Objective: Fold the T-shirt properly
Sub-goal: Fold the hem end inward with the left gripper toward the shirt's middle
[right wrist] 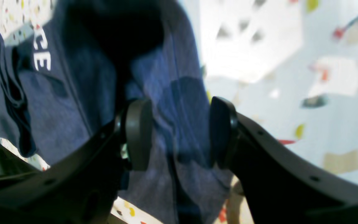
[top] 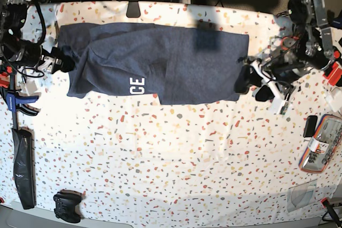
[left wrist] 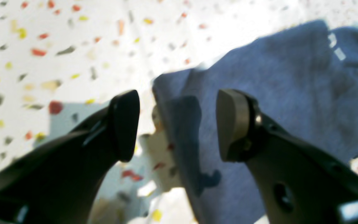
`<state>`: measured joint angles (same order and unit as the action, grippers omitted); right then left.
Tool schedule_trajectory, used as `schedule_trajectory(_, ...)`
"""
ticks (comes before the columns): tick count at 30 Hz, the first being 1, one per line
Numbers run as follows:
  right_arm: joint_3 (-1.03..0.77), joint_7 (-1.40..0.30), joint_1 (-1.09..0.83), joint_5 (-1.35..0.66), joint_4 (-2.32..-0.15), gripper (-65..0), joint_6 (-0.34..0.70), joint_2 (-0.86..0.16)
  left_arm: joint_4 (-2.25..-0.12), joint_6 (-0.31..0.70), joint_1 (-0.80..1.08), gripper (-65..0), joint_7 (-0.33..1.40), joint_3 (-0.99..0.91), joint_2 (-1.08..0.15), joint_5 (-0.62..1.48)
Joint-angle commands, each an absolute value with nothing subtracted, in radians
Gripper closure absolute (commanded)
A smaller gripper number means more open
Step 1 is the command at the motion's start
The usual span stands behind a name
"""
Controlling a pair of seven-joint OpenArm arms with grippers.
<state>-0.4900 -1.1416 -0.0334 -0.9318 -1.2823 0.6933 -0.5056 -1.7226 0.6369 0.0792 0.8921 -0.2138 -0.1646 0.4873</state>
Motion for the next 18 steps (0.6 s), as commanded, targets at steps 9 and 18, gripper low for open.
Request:
schedule_trajectory(9,-0.484,-1.126,0.0,-0.893,-1.237,-30.5,0.698,-0.522,-1.743,0.618,0.154,-37.3,0.753,-0.217,-0.25,0.506)
schedule_trajectory(18,-0.484,-1.255,-0.001,-1.026,-1.201,-30.5,0.698,-0.459,-1.743,0.618,0.152,-37.3,0.737,-0.217,-0.25,0.506)
